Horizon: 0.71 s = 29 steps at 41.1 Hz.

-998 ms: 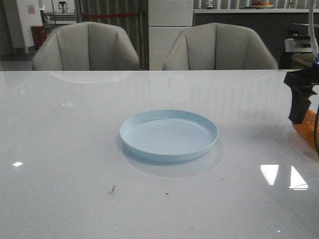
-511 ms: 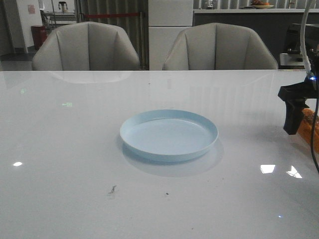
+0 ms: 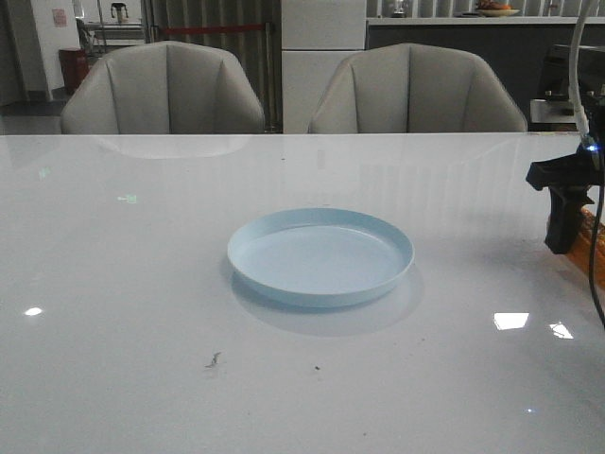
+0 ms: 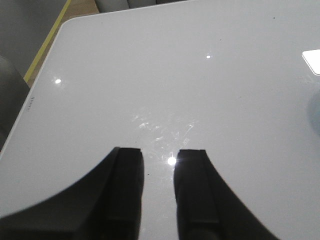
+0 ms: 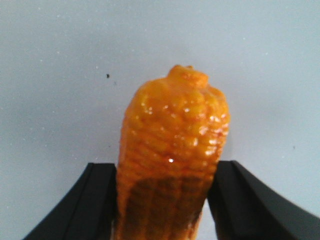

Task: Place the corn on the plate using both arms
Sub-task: 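Lift the corn cob with the right gripper, then carry the corn over the plate and lower it onto the plate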

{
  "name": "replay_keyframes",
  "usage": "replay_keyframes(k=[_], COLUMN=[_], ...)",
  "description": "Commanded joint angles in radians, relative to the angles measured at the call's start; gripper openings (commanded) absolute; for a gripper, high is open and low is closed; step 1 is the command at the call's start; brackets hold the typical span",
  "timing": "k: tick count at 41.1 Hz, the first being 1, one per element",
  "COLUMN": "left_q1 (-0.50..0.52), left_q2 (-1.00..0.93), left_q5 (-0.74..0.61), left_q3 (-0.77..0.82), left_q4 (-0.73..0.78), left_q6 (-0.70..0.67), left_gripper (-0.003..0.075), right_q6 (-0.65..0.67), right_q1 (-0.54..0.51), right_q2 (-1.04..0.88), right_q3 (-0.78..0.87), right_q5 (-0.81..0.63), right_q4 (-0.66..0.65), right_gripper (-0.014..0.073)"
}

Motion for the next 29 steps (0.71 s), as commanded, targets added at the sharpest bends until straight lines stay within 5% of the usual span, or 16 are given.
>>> replay_keyframes(k=[1,17,29], left_q1=[0.001,0.001,0.001], left_q2=[-0.001,-0.001,-0.001], left_q5=[-0.072,-0.072,-0.072], left_q3=[-0.029,-0.029,-0.029], left_q4=[-0.005,-0.005,-0.005], left_q6=[-0.009,-0.009,-0.009], left_gripper=[0.0254,0.0254,0.0254], right_q6=[-0.004,-0.022,-0.022], right_q1=[0.009,0.203,0.418], right_q2=[-0.053,-0.053,-0.052], right_q3=[-0.067,-0.376,-0.448], right_q5=[-0.018,0.087,0.075], right_q4=[0.012,0.012,0.029], right_gripper=[0.0374,0.0374,0.0374])
